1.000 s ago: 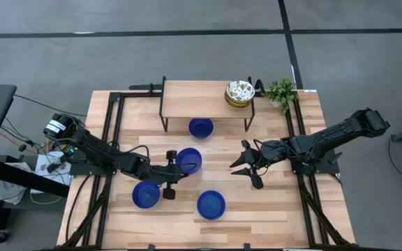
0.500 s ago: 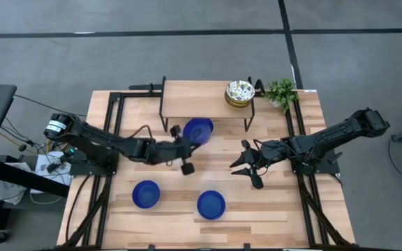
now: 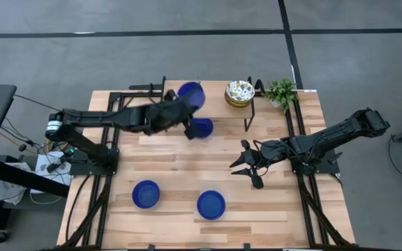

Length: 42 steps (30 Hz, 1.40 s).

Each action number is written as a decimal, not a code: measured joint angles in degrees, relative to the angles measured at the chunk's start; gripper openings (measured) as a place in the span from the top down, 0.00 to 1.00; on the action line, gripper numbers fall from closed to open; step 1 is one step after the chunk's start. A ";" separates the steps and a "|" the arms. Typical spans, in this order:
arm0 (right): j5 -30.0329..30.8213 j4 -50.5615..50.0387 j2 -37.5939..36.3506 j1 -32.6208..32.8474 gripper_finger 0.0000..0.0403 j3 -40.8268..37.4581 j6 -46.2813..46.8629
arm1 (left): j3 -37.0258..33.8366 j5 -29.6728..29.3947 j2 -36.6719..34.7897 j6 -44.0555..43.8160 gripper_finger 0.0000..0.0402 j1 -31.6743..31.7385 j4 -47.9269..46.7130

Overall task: Pick & Place Mini bowls
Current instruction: Put the blue bowl on the shelf

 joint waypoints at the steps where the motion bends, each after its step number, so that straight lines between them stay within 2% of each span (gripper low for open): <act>1: 0.00 0.02 0.00 0.00 0.72 0.02 -0.03 | 0.57 0.23 0.00 -0.27 0.97 1.21 -1.02; 7: 0.00 0.02 0.00 0.00 0.72 0.02 -0.09 | 0.94 9.48 0.41 -2.84 0.97 8.32 -3.21; 9: 0.00 0.02 0.00 0.00 0.72 0.02 -0.09 | 0.98 10.96 1.28 -3.09 0.97 10.13 -4.35; 14: 0.00 0.02 -0.02 0.00 0.72 0.02 -0.09 | 0.94 11.11 5.12 -3.16 0.97 13.31 -5.59; 23: 0.00 0.02 -0.02 0.00 0.72 0.02 -0.09 | 0.90 11.15 11.48 -1.91 0.96 15.16 -5.97; 32: 0.00 0.01 -0.02 0.00 0.72 0.02 -0.09 | 0.91 12.97 10.56 -1.44 0.95 15.03 -6.28; 37: 0.00 0.02 -0.02 0.00 0.72 0.02 -0.09 | 0.92 13.30 10.51 -1.44 0.90 14.94 -6.64; 42: 0.02 0.00 -0.02 0.00 0.72 0.02 -0.09 | 0.92 13.28 10.51 -1.44 0.80 14.99 -6.66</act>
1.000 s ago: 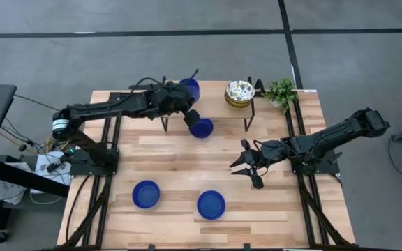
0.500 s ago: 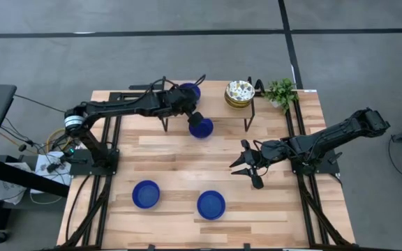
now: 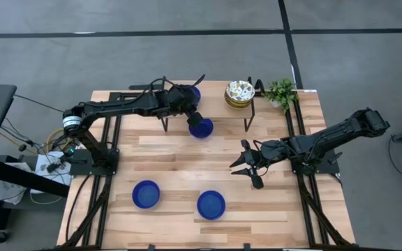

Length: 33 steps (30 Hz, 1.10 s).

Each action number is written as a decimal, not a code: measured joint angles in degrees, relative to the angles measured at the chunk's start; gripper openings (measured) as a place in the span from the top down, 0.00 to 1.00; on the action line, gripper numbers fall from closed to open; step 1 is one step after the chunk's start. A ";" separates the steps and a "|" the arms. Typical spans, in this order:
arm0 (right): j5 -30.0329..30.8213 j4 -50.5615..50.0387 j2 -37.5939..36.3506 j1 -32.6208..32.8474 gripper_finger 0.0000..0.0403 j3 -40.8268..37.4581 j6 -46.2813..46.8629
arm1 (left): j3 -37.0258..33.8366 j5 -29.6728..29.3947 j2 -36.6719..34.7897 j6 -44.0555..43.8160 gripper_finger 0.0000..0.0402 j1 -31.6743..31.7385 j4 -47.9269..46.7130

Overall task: Pick & Place Mini bowls
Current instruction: Put the blue bowl on the shelf, then stack the blue bowl on the blue bowl on the shelf

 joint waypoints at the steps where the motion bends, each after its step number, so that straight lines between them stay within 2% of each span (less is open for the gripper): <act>1: 0.00 0.00 0.00 0.00 0.72 0.00 0.00 | 0.00 0.00 0.00 0.00 0.78 0.00 -0.01; 11: -0.01 0.00 0.00 0.00 0.72 0.00 0.00 | -0.02 0.00 -1.75 0.00 0.63 0.00 -0.28; 19: -0.02 -0.26 0.00 0.00 0.72 0.00 0.00 | -1.42 0.21 -10.30 -0.49 0.61 -2.42 -4.38; 28: -0.02 -0.42 0.00 0.00 0.72 0.00 0.02 | -15.77 0.24 -22.93 -4.34 0.63 -12.97 -3.90; 30: -0.02 -0.33 0.00 0.00 0.72 0.00 0.02 | -21.36 0.23 -25.17 -5.96 0.63 -16.17 -0.54; 33: -0.02 0.40 0.13 0.00 0.72 0.00 0.02 | -32.61 0.17 -26.94 -5.81 0.63 -21.44 12.39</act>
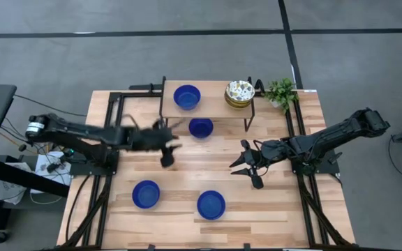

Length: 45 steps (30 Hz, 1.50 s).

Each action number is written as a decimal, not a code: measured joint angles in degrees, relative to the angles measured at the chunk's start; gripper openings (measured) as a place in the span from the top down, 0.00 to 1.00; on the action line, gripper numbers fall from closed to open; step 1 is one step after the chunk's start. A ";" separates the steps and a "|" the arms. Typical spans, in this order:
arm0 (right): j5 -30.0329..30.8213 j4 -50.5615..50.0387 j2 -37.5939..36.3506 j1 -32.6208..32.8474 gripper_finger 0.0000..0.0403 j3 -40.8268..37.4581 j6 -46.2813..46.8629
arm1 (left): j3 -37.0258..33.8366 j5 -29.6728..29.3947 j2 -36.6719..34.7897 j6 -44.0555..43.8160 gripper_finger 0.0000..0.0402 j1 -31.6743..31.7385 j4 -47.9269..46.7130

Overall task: Pick & Place Mini bowls
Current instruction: Stack the blue bowl on the blue bowl on the shelf

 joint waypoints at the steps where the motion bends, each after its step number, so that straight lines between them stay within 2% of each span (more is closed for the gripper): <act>1: 0.00 0.21 0.37 0.00 0.72 0.02 0.02 | -3.78 0.02 0.01 0.90 0.63 -1.58 5.60; 4: 0.00 0.62 2.16 0.34 0.72 0.03 1.74 | -12.73 0.02 1.09 2.82 0.63 -5.46 20.12; 8: -0.03 2.18 6.41 0.44 0.72 0.02 2.99 | -19.03 0.04 2.40 6.36 0.63 -7.92 30.21; 15: -0.23 10.01 15.80 -0.13 0.72 1.37 7.14 | -20.89 0.19 2.33 7.08 0.63 -9.44 33.17; 23: 0.69 10.07 25.13 -0.17 0.72 6.85 -3.25 | -20.92 7.11 3.70 5.64 0.63 -10.63 33.94; 28: 7.02 10.04 30.36 -0.17 0.72 9.73 -9.16 | -20.94 7.75 5.61 5.93 0.63 -10.87 34.45; 31: 10.65 10.03 31.90 -0.43 0.72 11.01 -9.53 | -20.95 7.74 6.78 6.01 0.63 -10.77 34.67; 38: 7.37 9.24 32.08 -0.35 0.72 11.76 -8.68 | -20.94 7.76 7.77 6.05 0.63 -10.77 36.04; 41: 10.46 10.62 32.21 -0.39 0.72 11.76 -9.09 | -20.94 7.75 8.15 6.05 0.63 -10.76 36.79; 45: 18.75 11.08 33.16 -1.52 0.72 11.78 -9.08 | -20.94 7.76 8.37 6.05 0.63 -10.78 37.24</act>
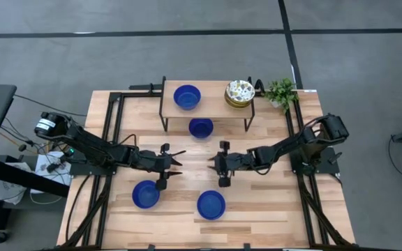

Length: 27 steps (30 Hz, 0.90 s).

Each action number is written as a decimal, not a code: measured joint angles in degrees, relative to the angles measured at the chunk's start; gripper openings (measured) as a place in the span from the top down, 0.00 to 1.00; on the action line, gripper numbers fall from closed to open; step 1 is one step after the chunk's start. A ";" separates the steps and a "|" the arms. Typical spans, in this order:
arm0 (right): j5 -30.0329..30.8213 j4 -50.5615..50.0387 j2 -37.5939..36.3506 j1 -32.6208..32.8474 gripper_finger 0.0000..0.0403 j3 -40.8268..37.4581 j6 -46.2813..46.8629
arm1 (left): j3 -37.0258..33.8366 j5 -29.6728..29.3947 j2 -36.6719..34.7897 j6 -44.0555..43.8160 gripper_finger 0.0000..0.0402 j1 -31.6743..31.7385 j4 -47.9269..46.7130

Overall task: Pick & Place Mini bowls
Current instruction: Stack the blue bowl on the blue bowl on the shelf

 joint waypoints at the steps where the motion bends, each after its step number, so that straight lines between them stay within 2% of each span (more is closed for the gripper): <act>1: 2.35 -0.35 0.26 -0.32 0.72 -0.01 0.01 | 0.00 0.00 0.00 0.00 0.63 0.02 0.16; 7: 11.63 4.59 3.18 -3.04 0.72 -0.14 2.68 | 0.00 0.00 0.00 0.00 0.63 0.02 0.23; 15: 11.42 16.13 9.43 -7.32 0.72 0.01 3.08 | 0.00 0.00 0.00 0.00 0.63 0.00 1.06; 27: 11.36 19.63 10.69 -12.04 0.72 0.01 9.37 | 0.00 0.00 -0.02 0.00 0.63 0.00 1.04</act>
